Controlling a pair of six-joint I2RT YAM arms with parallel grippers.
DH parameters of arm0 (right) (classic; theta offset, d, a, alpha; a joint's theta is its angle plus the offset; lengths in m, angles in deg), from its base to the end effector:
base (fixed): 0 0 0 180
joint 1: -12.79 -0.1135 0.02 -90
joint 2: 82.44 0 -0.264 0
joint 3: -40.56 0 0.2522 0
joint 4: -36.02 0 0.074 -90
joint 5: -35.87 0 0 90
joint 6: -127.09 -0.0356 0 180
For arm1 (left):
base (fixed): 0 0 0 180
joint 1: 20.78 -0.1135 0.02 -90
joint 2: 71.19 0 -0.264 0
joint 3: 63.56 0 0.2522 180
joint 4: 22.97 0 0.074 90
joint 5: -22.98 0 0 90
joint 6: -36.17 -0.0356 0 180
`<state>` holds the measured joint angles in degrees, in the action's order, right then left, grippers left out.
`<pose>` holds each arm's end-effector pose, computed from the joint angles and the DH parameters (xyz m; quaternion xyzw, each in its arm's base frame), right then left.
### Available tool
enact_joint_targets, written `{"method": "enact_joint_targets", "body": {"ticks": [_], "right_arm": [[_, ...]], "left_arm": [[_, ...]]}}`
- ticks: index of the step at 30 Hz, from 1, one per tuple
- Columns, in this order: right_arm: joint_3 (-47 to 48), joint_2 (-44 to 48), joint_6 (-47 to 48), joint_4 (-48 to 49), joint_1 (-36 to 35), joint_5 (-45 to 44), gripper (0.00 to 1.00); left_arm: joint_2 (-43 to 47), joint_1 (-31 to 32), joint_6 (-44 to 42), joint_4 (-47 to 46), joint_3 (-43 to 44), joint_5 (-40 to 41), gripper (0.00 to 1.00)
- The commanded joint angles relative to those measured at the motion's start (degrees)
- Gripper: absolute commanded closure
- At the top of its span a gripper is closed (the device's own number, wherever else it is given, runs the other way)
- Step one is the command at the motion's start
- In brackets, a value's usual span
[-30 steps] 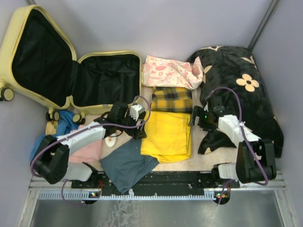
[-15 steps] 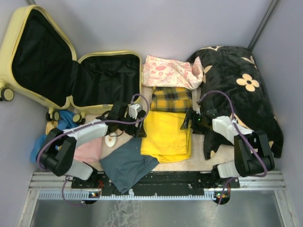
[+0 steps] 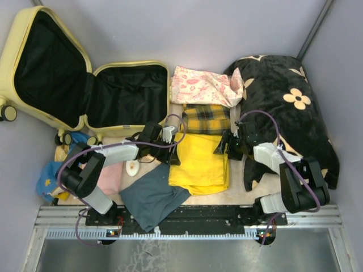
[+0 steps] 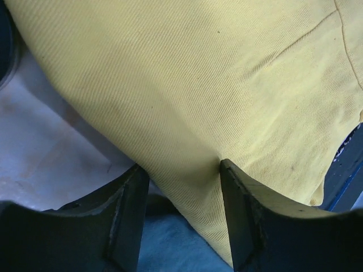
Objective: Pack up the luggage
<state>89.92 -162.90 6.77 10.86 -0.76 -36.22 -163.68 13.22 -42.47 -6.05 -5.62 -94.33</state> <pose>0.2425 0.0697 0.1539 0.0932 0.9418 0.2453 0.2103 0.2437 -0.1841 0.1516 0.2564 0.8842 -0.3292 0.2099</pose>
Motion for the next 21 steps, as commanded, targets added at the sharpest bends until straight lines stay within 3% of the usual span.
{"method": "enact_joint_targets", "body": {"ticks": [1,3,5,10,14,21], "right_arm": [[-2.5,2.5,-1.5,-3.8,-1.1,-1.1,0.16],[-2.4,4.5,-1.0,-8.0,-0.9,-3.5,0.07],[-3.5,6.1,-1.9,-11.3,-0.1,-3.9,0.06],[-5.4,4.7,-2.0,-8.5,-0.3,-0.2,0.21],[-6.4,5.3,-3.8,-5.8,-0.4,2.1,0.46],[-6.2,12.9,-4.9,-6.7,-0.9,2.0,0.94]], "left_arm": [[-0.8,1.6,1.5,-1.2,1.2,-1.1,0.42],[-0.7,1.6,1.5,-0.5,1.5,-0.1,0.42],[-0.7,1.2,2.0,0.1,1.6,0.7,0.42],[-1.2,0.3,4.1,-0.1,1.1,-0.1,0.42],[-1.5,0.4,4.6,-0.4,1.7,-0.9,0.46],[0.6,2.6,3.1,2.0,5.2,-0.4,0.76]]}}
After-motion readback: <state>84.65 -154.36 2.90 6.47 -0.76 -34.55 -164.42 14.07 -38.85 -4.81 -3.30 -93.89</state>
